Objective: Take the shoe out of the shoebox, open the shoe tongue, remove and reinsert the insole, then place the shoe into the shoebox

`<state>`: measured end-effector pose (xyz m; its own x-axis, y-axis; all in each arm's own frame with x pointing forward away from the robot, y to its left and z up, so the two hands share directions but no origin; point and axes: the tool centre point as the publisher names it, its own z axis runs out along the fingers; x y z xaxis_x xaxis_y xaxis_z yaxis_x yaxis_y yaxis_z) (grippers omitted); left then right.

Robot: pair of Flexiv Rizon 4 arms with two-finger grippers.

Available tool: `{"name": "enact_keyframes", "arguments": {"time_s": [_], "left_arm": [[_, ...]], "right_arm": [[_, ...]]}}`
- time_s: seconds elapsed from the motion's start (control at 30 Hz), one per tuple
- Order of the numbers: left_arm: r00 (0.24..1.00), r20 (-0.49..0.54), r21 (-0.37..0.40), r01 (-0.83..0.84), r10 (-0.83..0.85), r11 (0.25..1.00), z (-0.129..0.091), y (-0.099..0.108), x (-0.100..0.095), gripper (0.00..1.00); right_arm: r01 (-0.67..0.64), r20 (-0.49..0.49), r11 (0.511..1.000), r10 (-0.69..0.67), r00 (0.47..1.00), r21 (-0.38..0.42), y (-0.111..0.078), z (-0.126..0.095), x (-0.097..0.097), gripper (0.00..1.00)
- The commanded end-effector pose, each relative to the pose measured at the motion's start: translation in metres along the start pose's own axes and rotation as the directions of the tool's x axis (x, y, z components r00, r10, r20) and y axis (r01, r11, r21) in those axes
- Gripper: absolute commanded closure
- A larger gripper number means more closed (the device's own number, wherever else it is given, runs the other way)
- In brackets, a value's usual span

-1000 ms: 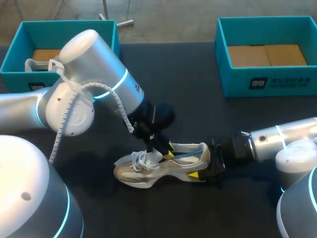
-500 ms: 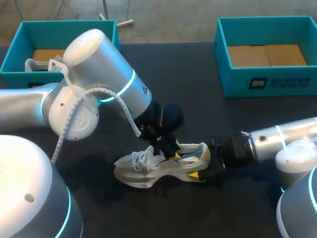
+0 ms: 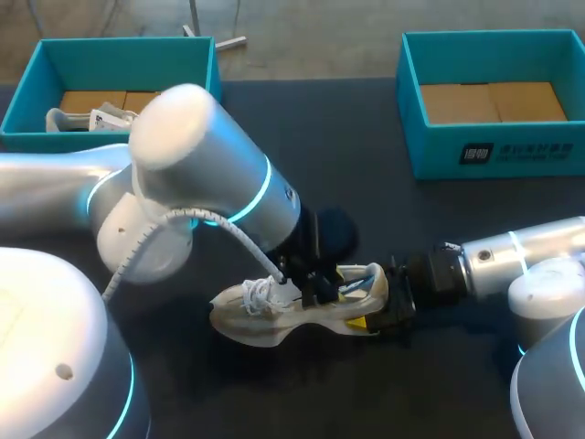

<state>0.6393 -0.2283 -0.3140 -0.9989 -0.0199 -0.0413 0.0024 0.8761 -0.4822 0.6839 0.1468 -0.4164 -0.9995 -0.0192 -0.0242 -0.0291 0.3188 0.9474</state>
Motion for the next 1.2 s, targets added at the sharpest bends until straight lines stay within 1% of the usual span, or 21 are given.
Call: {"name": "enact_keyframes", "arguments": {"time_s": [0.03, 0.27, 0.47, 0.57, 0.77, 0.9, 1.03, 1.07, 1.17, 1.2], "left_arm": [[0.999, 0.039, -0.014, 0.006, -0.006, 1.0, 0.005, -0.003, 0.004, 0.64], [0.997, 0.066, -0.025, 0.029, -0.028, 0.999, 0.011, -0.004, 0.001, 0.64], [0.994, 0.099, -0.039, 0.045, -0.041, 0.998, 0.018, -0.006, 0.003, 0.65], [0.993, 0.116, -0.041, 0.044, -0.039, 0.998, 0.018, -0.007, 0.006, 0.65], [0.979, 0.196, -0.046, 0.068, -0.058, 0.997, 0.015, -0.009, 0.008, 0.66], [0.976, 0.205, -0.05, 0.088, -0.076, 0.995, 0.018, -0.009, 0.004, 0.67], [0.975, 0.205, -0.057, 0.101, -0.088, 0.993, 0.021, -0.008, 0.001, 0.73], [0.974, 0.208, -0.058, 0.109, -0.095, 0.992, 0.021, -0.008, -0.001, 0.83], [0.973, 0.208, -0.059, 0.114, -0.1, 0.992, 0.022, -0.007, -0.002, 1.0], [0.973, 0.208, -0.058, 0.115, -0.1, 0.992, 0.021, -0.007, -0.002, 1.0]], "right_arm": [[-0.001, 0.0, 1.0, 0.001, 1.0, 0.006, 0.001, 0.002, 0.0, 1.0], [-0.001, 0.0, 1.0, 0.001, 1.0, 0.006, 0.001, 0.002, 0.0, 1.0], [-0.001, 0.0, 1.0, 0.001, 1.0, 0.006, 0.001, 0.002, 0.0, 1.0], [-0.001, 0.0, 1.0, 0.001, 1.0, 0.006, 0.001, 0.002, 0.0, 1.0], [-0.001, 0.0, 1.0, 0.001, 1.0, 0.006, 0.001, 0.002, 0.0, 1.0], [-0.001, 0.0, 1.0, 0.001, 1.0, 0.006, 0.001, 0.002, 0.0, 1.0], [-0.001, 0.0, 1.0, 0.001, 1.0, 0.006, 0.001, 0.002, 0.0, 1.0], [-0.001, 0.0, 1.0, 0.001, 1.0, 0.006, 0.001, 0.002, 0.0, 1.0], [-0.001, 0.0, 1.0, 0.001, 1.0, 0.006, 0.001, 0.002, 0.0, 1.0], [-0.001, 0.0, 1.0, 0.001, 1.0, 0.006, 0.001, 0.002, 0.0, 1.0]]}}
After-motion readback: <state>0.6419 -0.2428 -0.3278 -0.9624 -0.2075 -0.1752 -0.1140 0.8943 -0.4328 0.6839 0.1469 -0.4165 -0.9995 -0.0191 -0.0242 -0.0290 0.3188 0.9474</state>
